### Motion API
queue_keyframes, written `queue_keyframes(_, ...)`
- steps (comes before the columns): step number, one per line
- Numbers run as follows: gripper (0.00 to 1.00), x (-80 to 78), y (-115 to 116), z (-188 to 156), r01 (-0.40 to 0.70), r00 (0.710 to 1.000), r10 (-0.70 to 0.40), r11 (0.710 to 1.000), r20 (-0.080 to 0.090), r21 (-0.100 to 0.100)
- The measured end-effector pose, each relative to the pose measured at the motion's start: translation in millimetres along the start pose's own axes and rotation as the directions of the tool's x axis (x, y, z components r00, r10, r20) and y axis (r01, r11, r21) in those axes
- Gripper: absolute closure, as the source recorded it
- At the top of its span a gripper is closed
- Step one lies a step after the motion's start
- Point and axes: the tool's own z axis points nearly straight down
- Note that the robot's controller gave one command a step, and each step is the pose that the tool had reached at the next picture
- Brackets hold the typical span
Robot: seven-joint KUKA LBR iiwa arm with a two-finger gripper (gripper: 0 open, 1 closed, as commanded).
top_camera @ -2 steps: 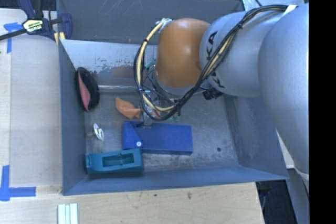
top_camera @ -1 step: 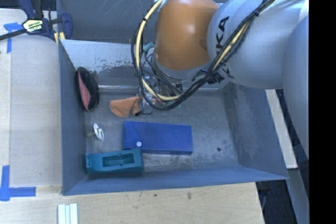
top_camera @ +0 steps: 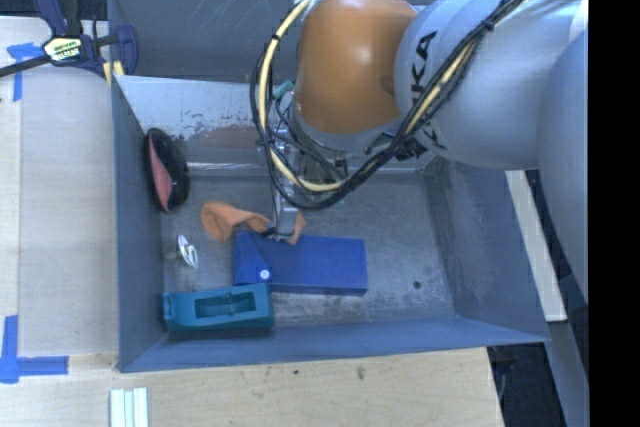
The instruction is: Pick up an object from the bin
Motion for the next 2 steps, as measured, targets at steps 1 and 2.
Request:
queue_keyframes(1,0.00,0.0,0.0,0.0,0.000,1.000,0.000,1.000,0.000,0.000)
queue_keyframes(2,0.00,-8.2,19.0,-38.2,-0.013,1.000,0.013,1.000,-0.003,0.001)
